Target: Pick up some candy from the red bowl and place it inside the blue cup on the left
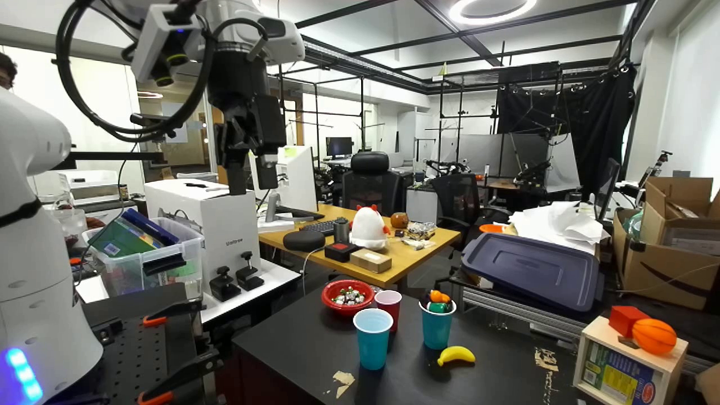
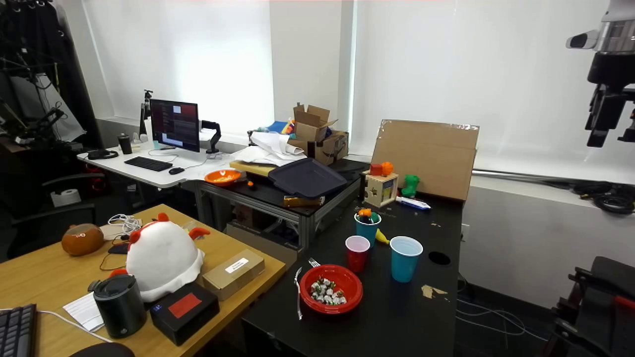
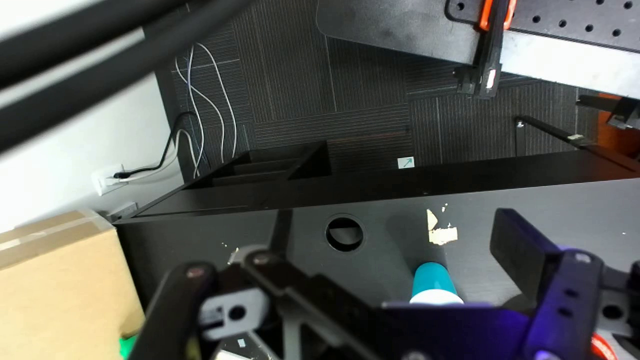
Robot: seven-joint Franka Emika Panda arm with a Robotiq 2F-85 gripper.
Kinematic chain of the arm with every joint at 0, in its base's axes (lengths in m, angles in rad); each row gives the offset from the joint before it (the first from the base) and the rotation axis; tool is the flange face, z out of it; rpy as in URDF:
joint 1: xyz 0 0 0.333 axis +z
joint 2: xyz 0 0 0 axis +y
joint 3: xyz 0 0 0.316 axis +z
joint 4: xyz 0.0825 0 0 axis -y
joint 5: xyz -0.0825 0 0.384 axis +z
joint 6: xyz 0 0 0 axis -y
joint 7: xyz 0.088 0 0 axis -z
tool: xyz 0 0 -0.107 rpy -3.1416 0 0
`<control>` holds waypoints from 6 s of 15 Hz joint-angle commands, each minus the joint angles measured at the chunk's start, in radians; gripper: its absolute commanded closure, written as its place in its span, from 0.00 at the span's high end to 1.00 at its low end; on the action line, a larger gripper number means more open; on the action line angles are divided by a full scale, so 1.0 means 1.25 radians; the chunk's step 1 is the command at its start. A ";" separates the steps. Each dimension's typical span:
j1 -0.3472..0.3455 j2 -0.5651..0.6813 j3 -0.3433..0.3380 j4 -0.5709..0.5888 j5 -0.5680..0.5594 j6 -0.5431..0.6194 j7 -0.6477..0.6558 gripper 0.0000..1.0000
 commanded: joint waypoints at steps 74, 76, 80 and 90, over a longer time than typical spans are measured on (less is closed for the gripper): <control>0.388 1.584 0.216 1.312 0.319 0.015 0.601 1.00; 0.384 1.633 0.223 1.360 0.352 0.002 0.612 1.00; 0.363 1.713 0.241 1.433 0.424 -0.002 0.618 1.00; 0.307 1.808 0.275 1.531 0.503 0.031 0.588 1.00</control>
